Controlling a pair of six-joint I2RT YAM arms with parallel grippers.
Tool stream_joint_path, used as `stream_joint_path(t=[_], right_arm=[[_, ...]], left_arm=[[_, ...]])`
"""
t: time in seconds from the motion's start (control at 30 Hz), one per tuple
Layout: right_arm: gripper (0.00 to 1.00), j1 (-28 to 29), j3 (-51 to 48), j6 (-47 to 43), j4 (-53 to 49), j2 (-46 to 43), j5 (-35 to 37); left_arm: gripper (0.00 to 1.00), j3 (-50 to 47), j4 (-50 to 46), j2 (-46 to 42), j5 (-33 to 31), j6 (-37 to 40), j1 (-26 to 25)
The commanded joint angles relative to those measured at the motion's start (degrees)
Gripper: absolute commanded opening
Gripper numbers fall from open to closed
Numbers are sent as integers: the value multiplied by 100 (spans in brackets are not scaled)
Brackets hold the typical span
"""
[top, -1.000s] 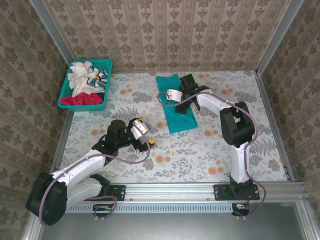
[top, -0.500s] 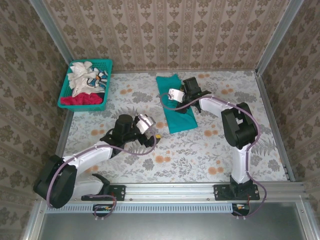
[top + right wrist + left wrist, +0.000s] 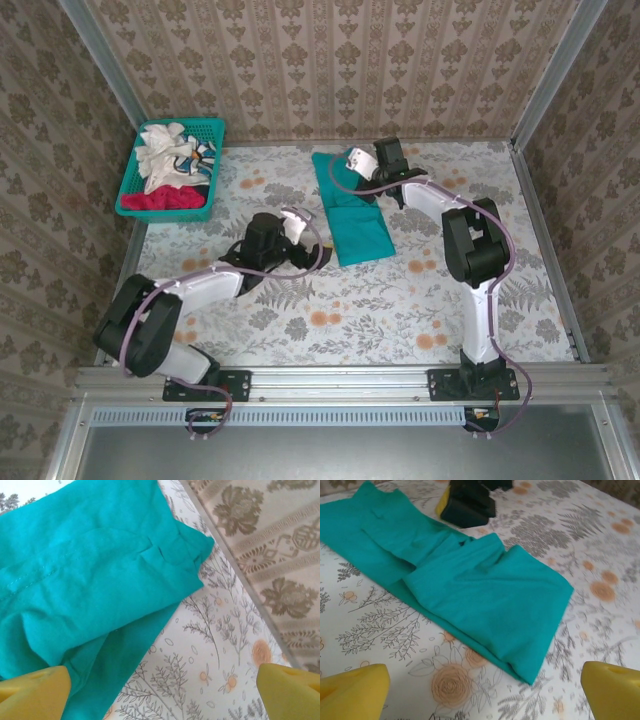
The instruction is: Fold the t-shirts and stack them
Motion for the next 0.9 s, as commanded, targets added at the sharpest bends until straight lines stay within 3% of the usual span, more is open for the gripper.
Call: stream_joint_path(t=[0.0, 0.13, 0.2, 0.3, 0.4, 0.47, 0.57, 0.87], right_arm=[[100, -41, -315, 2349, -127, -825, 461], [100, -263, -954, 4305, -623, -1519, -49], [87, -378, -1393, 5071, -618, -1790, -488], [72, -477, -1543, 5789, -1023, -1819, -1058], [61, -485, -1764, 6187, -859, -1731, -1775], [49, -472, -1805, 6351, -715, -1574, -2122], [34, -469, -1714, 6483, -724, -1266, -2333], [22, -429, -2013, 6934, -388, -676, -2669]], left_arm=[[100, 696, 106, 489, -643, -1683, -18], [100, 1835, -706, 1306, -726, -2782, -94], [96, 2285, -911, 1759, -786, -3231, -141], [82, 2976, -1434, 2399, -780, -3773, -140], [70, 3603, -1993, 2933, -788, -4056, -156], [57, 3894, -2196, 3186, -816, -4134, -164], [43, 4211, -2340, 3484, -758, -4190, -164], [36, 4237, -2780, 3859, -672, -4052, -158]])
